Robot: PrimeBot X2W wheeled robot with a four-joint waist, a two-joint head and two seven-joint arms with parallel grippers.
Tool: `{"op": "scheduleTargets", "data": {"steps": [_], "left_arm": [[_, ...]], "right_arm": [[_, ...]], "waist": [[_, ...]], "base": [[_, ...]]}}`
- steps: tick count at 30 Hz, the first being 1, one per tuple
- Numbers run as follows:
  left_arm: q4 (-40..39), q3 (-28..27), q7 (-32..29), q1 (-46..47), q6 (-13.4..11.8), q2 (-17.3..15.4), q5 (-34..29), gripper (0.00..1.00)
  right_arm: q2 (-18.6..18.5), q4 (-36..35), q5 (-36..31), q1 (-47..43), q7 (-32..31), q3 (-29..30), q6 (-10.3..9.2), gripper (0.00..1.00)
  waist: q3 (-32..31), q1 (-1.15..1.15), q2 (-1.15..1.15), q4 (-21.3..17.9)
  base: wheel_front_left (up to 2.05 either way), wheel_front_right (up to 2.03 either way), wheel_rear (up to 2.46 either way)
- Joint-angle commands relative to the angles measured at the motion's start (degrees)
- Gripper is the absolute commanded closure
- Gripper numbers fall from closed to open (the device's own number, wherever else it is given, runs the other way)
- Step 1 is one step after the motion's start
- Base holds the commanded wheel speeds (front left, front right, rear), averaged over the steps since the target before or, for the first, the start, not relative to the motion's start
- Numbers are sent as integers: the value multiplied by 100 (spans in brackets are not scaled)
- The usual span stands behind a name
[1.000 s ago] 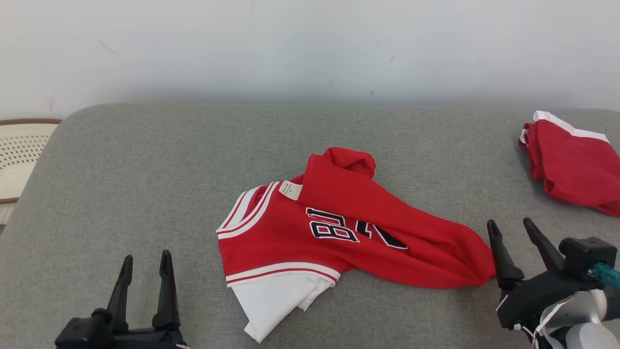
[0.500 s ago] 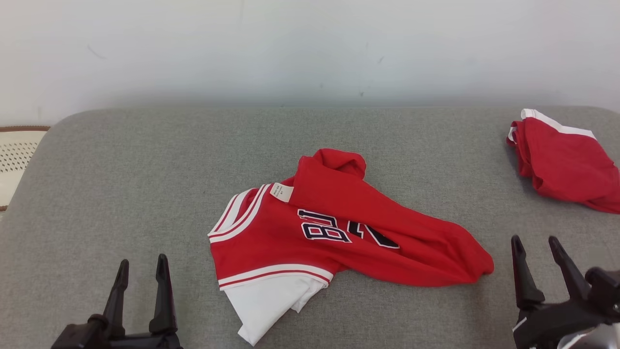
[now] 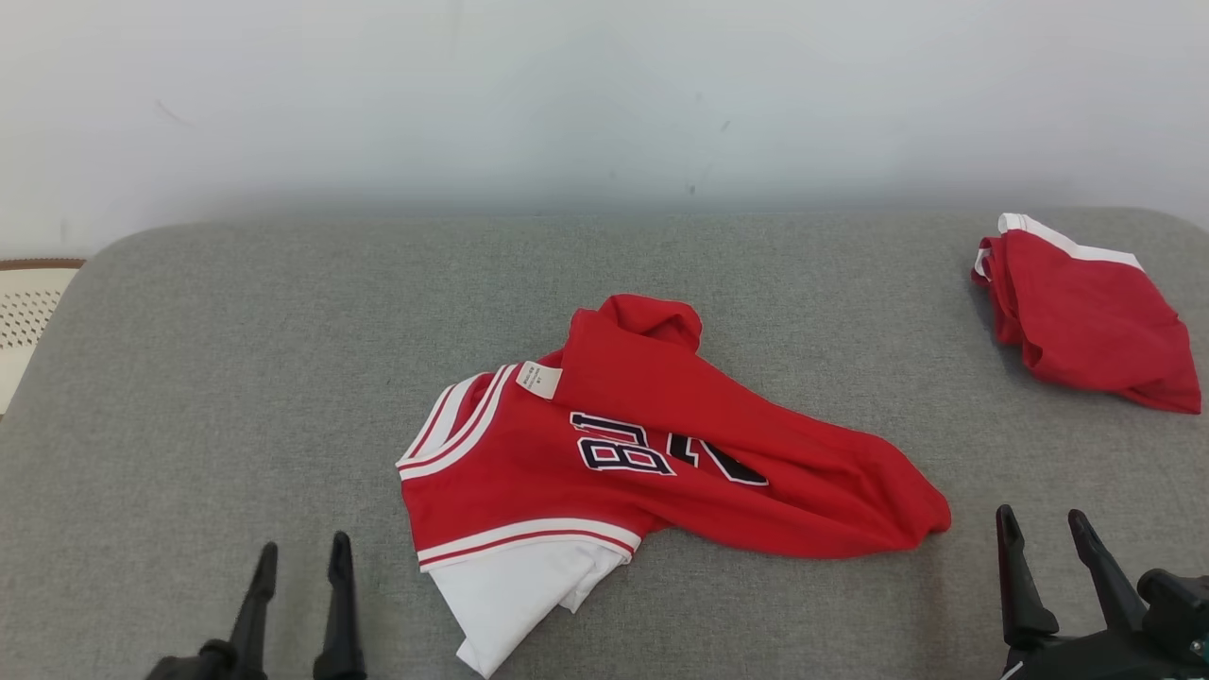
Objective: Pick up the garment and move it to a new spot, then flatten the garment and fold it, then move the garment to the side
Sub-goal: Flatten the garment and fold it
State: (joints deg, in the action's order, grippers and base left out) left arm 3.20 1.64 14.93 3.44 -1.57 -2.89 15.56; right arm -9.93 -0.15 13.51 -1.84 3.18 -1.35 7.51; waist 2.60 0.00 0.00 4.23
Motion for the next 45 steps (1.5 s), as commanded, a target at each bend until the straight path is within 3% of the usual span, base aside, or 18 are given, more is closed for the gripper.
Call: {"op": "scheduleTargets", "data": {"steps": [1,9,23,37,38,41,42,45], "left_arm": [[38,24,19,-90,27,-1,18,0],[567,534,19,-47,167,-4,182,0],[1811,1410,18,168,354,-4,-66,0],[2465,1486,18,542,341,-4,-157,0],[2441,1491,18,576,335,-4,-162,13],[2304,1513,18,598,336,-5,-196,91],[2289,1520,18,583,339,-5,-214,100],[2143,1451,18,548,336,-6,-176,100]], "right_arm": [[1,17,-33,18,38,-14,-4,0],[5,116,-4,131,79,-152,-4,0],[-1,259,32,298,149,-314,-4,0],[-54,368,79,363,195,-382,-4,0],[-52,373,78,368,198,-379,-4,0],[-37,397,75,351,209,-372,-4,0],[-29,412,81,340,213,-378,-4,0],[-12,451,121,344,238,-424,-4,0]], "waist": [[0,0,0,-2],[45,0,0,-37],[169,0,0,-181],[226,0,0,-371],[222,0,0,-378],[203,0,0,-368],[193,0,0,-354],[154,0,0,-291]], "base": [[0,0,0],[0,0,0],[0,0,0],[0,0,0],[0,0,0],[0,0,0],[0,0,0],[0,0,0]]}}
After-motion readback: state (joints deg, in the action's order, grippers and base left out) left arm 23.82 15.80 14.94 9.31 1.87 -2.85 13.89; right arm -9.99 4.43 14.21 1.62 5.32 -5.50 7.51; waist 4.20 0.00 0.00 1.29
